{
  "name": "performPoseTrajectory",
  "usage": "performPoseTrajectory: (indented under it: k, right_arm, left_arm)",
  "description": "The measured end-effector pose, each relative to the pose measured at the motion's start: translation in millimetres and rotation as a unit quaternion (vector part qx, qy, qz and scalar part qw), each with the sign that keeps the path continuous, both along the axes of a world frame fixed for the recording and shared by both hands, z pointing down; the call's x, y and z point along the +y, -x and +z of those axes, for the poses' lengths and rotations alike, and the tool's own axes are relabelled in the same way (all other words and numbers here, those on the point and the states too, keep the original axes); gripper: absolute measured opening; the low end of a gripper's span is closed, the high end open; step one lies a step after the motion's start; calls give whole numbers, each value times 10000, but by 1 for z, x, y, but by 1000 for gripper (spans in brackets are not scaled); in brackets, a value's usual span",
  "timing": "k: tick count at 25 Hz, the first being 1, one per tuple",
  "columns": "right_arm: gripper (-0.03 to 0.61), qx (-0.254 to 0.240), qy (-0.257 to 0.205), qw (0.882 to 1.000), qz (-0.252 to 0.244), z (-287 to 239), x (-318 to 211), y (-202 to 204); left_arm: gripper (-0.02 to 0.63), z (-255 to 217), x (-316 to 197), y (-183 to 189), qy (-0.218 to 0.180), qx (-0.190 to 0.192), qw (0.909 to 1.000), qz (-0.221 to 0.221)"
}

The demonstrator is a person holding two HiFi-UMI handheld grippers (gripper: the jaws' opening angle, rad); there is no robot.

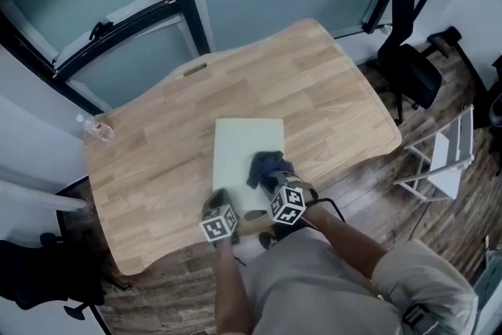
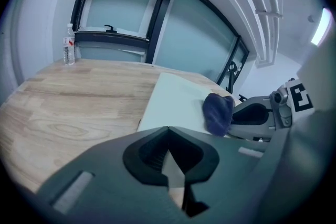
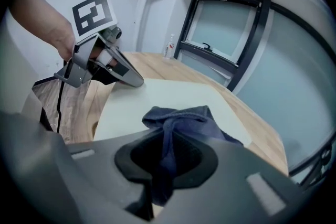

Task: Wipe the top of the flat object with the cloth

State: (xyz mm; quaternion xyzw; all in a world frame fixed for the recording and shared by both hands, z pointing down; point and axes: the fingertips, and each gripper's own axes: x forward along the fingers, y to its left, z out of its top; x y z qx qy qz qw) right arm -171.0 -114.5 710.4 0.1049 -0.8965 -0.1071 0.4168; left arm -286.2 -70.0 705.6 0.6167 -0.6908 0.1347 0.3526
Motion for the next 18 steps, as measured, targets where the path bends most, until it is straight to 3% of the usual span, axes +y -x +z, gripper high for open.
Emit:
performPoseTrajectory:
  k: [10, 14, 18]
  right_arm:
    - [44, -378, 256, 9987, -226, 0, 5, 66]
    - [45, -403, 243, 9982, -382, 1, -5, 85]
    - [46, -398, 282, 9976, -494, 2, -23, 99]
  left_arm:
    - [8, 3, 1, -2, 1, -129, 9998, 147]
    - [8, -3, -6, 8, -261, -218, 9993, -130]
    - [8, -4, -18, 13, -242, -111, 9995, -182]
